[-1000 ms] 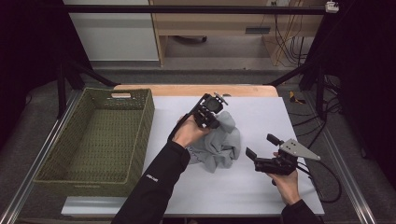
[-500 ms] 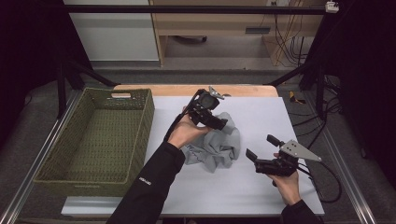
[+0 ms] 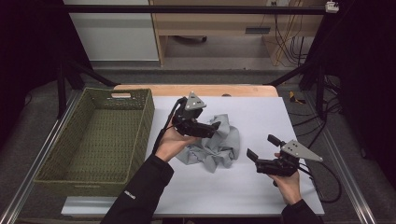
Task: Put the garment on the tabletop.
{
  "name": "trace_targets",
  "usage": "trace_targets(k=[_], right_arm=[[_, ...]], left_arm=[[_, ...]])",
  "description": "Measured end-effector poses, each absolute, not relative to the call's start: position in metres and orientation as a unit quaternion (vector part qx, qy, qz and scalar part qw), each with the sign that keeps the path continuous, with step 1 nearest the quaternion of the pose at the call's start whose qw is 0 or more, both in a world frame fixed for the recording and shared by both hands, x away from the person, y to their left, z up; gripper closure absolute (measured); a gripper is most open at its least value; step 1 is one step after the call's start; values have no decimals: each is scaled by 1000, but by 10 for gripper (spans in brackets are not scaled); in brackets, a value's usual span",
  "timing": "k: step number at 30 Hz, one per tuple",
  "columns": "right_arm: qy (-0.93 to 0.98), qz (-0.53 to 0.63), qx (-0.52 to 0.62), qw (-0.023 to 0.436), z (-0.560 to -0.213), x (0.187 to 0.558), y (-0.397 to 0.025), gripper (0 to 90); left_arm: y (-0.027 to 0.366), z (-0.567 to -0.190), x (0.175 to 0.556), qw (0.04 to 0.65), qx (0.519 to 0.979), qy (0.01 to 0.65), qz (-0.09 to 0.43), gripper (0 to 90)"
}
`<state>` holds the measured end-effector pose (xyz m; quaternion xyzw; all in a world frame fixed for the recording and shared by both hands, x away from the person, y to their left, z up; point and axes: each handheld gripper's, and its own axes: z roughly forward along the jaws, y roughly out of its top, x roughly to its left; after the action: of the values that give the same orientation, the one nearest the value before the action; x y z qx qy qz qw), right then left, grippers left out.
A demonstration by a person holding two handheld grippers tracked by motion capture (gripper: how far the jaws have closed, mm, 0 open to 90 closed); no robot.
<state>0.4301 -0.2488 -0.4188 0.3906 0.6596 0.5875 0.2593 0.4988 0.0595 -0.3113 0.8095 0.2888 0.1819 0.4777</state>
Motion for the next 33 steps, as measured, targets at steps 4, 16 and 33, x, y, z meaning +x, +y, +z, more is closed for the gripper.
trace_targets(k=[4, 16, 33], right_arm=[[659, 590, 391, 256, -420, 430, -252, 4], [660, 586, 396, 255, -421, 430, -255, 4], [661, 591, 389, 250, -424, 429, -260, 4]], left_arm=[[74, -328, 488, 503, 796, 285, 180, 151], [109, -362, 460, 565, 750, 295, 179, 128], [164, -405, 437, 594, 704, 327, 213, 78]])
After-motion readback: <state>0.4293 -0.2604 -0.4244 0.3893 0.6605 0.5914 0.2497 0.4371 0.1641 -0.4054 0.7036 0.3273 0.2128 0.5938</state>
